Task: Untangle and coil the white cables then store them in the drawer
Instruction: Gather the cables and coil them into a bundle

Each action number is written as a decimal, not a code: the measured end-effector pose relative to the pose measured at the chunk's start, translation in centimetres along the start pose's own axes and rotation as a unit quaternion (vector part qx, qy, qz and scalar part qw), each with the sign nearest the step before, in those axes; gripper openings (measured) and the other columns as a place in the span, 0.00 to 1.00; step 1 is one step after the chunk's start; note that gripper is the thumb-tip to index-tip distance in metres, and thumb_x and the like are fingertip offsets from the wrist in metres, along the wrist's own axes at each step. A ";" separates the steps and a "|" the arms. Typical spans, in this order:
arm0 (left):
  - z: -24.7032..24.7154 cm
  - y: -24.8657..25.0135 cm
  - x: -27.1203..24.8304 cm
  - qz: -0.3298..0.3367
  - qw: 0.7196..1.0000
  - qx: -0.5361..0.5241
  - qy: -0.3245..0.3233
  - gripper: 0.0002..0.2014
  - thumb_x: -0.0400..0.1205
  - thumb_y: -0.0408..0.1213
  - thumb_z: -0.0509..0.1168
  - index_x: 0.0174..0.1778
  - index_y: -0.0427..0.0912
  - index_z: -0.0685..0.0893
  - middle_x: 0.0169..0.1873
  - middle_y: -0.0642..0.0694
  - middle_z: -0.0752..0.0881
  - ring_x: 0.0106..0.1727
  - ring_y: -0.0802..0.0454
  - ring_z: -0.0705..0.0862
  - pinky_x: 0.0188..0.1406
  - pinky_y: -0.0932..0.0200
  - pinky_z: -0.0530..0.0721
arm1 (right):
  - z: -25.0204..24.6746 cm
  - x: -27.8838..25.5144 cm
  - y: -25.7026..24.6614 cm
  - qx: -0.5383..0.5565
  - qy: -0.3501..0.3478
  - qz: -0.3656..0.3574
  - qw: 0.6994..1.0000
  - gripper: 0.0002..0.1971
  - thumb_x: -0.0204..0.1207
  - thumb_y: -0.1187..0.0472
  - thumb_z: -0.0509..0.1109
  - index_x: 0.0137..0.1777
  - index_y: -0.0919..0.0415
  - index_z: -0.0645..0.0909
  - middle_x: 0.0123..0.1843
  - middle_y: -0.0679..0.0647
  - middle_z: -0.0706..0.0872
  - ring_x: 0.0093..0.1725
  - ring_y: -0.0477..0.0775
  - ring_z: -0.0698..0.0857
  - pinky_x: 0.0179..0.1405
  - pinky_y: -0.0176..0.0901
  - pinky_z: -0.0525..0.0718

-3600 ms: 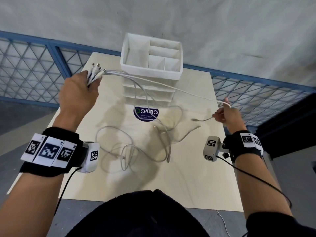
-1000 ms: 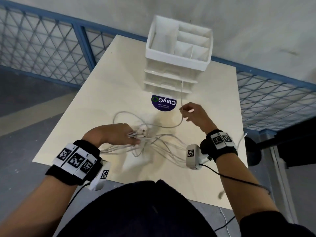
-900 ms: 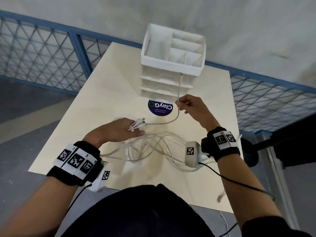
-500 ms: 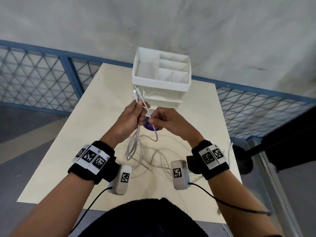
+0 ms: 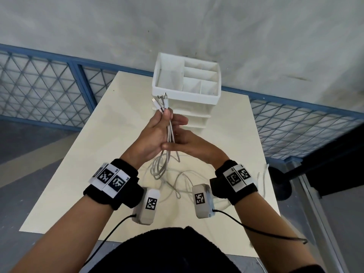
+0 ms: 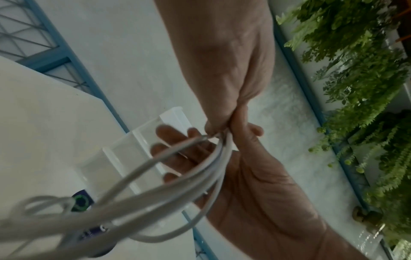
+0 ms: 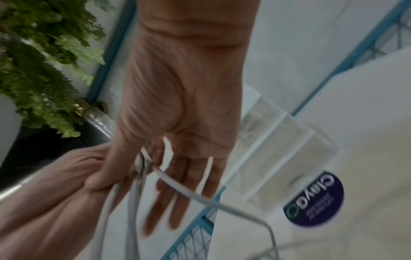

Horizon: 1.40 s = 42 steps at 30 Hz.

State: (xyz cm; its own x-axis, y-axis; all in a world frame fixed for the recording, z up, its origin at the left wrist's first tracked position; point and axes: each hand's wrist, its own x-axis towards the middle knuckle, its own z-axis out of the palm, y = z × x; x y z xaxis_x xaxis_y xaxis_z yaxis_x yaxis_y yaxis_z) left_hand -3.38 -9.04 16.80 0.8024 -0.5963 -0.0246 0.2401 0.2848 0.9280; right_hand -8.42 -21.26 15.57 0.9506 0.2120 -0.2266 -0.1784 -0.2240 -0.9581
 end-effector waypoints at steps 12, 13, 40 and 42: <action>-6.0 5.0 0.1 0.156 0.981 0.039 0.111 0.15 0.89 0.45 0.45 0.37 0.48 0.66 0.21 0.58 0.66 0.21 0.62 0.60 0.17 0.69 0.61 | -4.8 -2.4 2.7 -0.073 0.068 0.070 0.992 0.28 0.83 0.45 0.54 0.20 0.51 0.69 0.21 0.45 0.63 0.23 0.49 0.60 0.25 0.41 0.60; -6.5 5.1 -0.1 0.165 0.976 0.066 0.127 0.15 0.89 0.46 0.45 0.36 0.48 0.65 0.21 0.58 0.66 0.21 0.61 0.60 0.17 0.68 0.61 | -5.7 -2.5 3.4 -0.092 0.102 0.084 0.987 0.27 0.82 0.43 0.55 0.21 0.52 0.66 0.20 0.45 0.63 0.22 0.48 0.61 0.24 0.39 0.60; -7.9 5.4 -0.6 0.135 0.866 0.467 0.118 0.15 0.80 0.43 0.67 0.26 0.58 0.80 0.24 0.52 0.82 0.24 0.63 0.76 0.26 0.75 0.69 | -11.8 -7.1 7.3 -0.097 0.316 0.113 0.937 0.28 0.82 0.55 0.62 0.19 0.59 0.66 0.11 0.44 0.66 0.14 0.45 0.63 0.17 0.35 0.61; -8.9 5.3 -0.8 0.130 0.860 0.474 0.137 0.14 0.80 0.44 0.66 0.28 0.58 0.79 0.23 0.53 0.81 0.24 0.61 0.76 0.25 0.74 0.69 | -13.0 -8.0 8.2 -0.135 0.351 0.134 0.917 0.27 0.80 0.53 0.65 0.19 0.59 0.68 0.14 0.46 0.70 0.18 0.47 0.67 0.24 0.40 0.65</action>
State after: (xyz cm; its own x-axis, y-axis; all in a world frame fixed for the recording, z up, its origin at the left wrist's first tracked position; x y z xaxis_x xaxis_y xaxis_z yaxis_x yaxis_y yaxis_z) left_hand 2.17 -0.35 18.44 0.8913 -0.3695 0.2629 -0.4162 -0.4363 0.7978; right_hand -14.18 -37.18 11.78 0.8282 -0.5277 -0.1889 -0.4501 -0.4253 -0.7852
